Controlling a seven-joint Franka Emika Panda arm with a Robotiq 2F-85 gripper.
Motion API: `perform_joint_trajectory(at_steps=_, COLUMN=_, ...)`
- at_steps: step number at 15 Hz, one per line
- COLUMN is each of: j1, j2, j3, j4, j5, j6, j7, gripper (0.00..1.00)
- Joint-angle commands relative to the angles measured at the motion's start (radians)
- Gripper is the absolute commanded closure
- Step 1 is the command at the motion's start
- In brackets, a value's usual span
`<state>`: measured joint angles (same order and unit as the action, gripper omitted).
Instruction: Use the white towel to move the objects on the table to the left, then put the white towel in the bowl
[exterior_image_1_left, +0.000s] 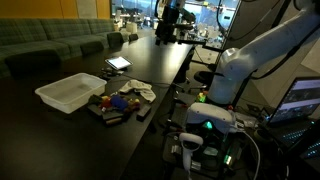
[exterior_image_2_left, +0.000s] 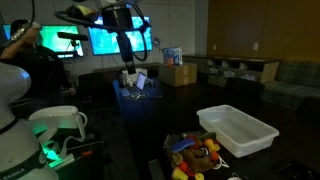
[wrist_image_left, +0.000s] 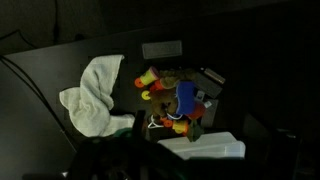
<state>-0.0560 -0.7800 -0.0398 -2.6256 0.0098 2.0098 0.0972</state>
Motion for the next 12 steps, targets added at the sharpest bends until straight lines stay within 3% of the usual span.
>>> perform_joint_trajectory(at_steps=1, j1=-0.024, j2=0.221, j3=-0.033, j4=0.065, j5=-0.033, j6=0.172, j7=-0.064, gripper=0.00)
perform_joint_trajectory(at_steps=7, j1=-0.051, j2=0.602, j3=-0.118, j4=0.133, j5=-0.078, j6=0.528, j7=-0.214, gripper=0.00)
perform_joint_trajectory(at_steps=12, j1=-0.070, j2=0.939, j3=-0.161, j4=0.247, j5=0.021, j6=0.761, j7=-0.430, gripper=0.00)
